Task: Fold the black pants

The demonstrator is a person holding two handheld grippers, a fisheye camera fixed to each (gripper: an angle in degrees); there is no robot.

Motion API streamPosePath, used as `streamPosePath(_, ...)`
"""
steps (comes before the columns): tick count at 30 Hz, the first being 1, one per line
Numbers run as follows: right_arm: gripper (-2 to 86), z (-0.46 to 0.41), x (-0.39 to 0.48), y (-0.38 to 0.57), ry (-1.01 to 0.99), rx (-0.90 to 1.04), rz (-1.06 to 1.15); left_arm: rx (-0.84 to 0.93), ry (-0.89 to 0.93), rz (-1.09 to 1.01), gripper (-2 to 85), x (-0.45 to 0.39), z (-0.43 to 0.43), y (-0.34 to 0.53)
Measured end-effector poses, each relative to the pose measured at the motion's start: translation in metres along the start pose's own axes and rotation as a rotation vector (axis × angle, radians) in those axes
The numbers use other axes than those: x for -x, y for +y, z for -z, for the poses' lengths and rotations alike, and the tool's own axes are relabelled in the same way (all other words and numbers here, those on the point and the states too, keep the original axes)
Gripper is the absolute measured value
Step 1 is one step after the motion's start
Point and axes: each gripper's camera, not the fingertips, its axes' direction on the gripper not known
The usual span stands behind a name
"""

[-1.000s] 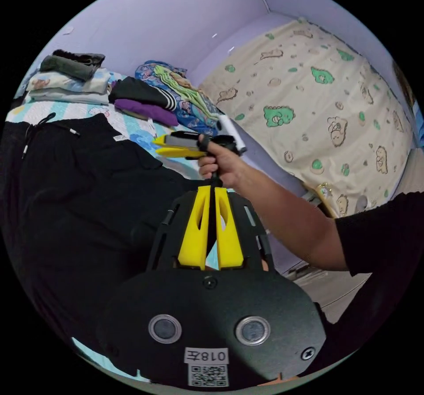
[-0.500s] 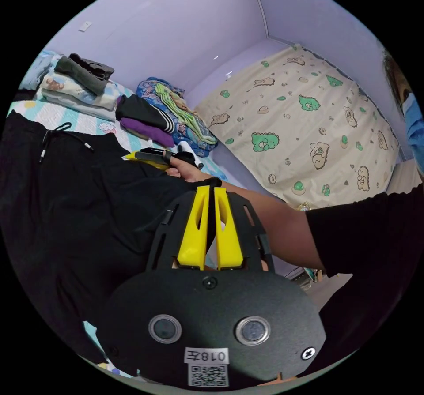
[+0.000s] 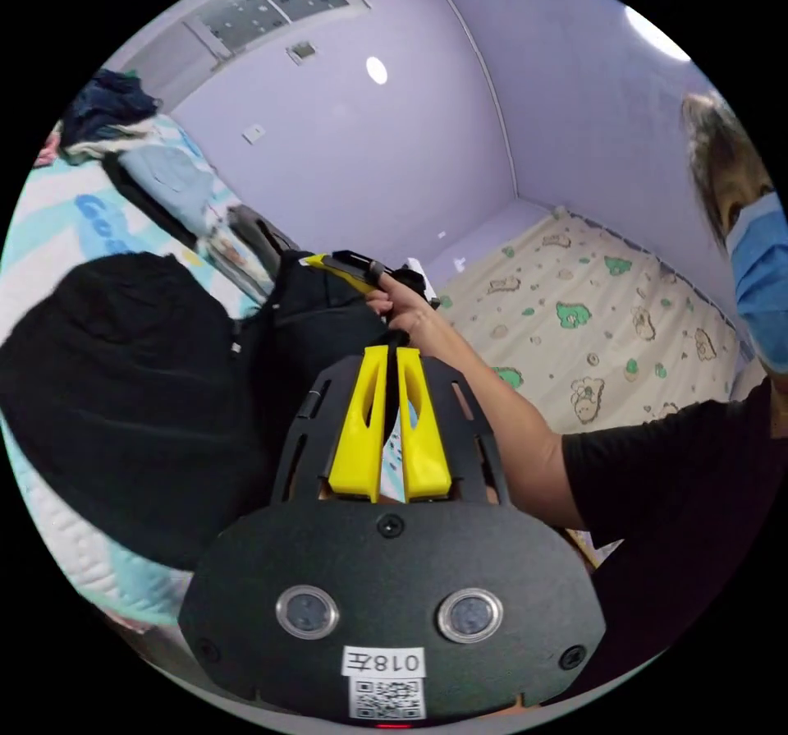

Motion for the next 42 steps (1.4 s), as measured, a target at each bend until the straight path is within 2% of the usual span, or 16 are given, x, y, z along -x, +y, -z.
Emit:
streamPosePath(2,1.1,-0.047,0.024,-0.009,0.005,0.045,-0.011,-0.076,-0.099,0.069,-0.9,0.050,0.066,-0.007)
streamPosePath(6,1.5,-0.147,0.042,-0.013,0.068,0.127,-0.111,-0.152,-0.202,0.265,-0.9,0.140,0.139,0.002)
streamPosePath(10,2.0,-0.169,0.040,-0.006,0.055,0.043,-0.233,-0.219,-0.183,0.395,-0.8,0.207,0.182,0.011)
streamPosePath(13,3.0,-0.162,0.045,-0.007,0.082,-0.015,-0.272,-0.215,-0.163,0.374,-0.3,0.219,0.192,0.001)
streamPosePath(16,7.7,-0.166,0.054,-0.018,0.051,0.050,-0.204,-0.235,-0.184,0.434,1.2,0.239,0.209,0.003)
streamPosePath(19,14.1,-0.184,0.067,-0.028,-0.030,0.239,-0.078,-0.308,-0.278,0.512,2.6,0.254,0.242,0.017)
streamPosePath(21,15.9,-0.178,0.076,-0.026,-0.114,0.317,0.030,-0.379,-0.354,0.481,2.5,0.250,0.263,0.019)
streamPosePath(24,15.9,-0.129,0.073,-0.010,-0.124,0.234,0.151,-0.396,-0.475,0.316,2.3,0.235,0.282,-0.003)
streamPosePath(27,15.8,-0.066,0.038,0.023,-0.089,0.107,0.185,-0.250,-0.424,0.150,3.1,0.244,0.263,-0.052)
streamPosePath(28,15.8,-0.054,0.026,0.031,-0.089,0.084,0.171,-0.135,-0.369,0.121,4.2,0.259,0.244,-0.077)
streamPosePath(29,15.9,-0.034,0.000,0.048,-0.101,0.050,0.128,-0.001,-0.333,0.115,5.7,0.278,0.219,-0.102)
streamPosePath(32,16.6,-0.005,-0.071,0.089,-0.186,-0.006,-0.023,0.259,-0.283,0.098,8.9,0.328,0.152,-0.147)
streamPosePath(35,17.0,-0.006,-0.121,0.121,-0.276,-0.001,-0.136,0.500,-0.264,0.129,12.2,0.381,0.086,-0.169)
streamPosePath(38,17.1,-0.026,-0.149,0.137,-0.378,0.045,-0.193,0.675,-0.249,0.184,13.7,0.424,0.035,-0.169)
streamPosePath(42,16.1,-0.034,-0.165,0.141,-0.450,0.034,-0.190,0.746,-0.213,0.194,13.8,0.448,0.000,-0.167)
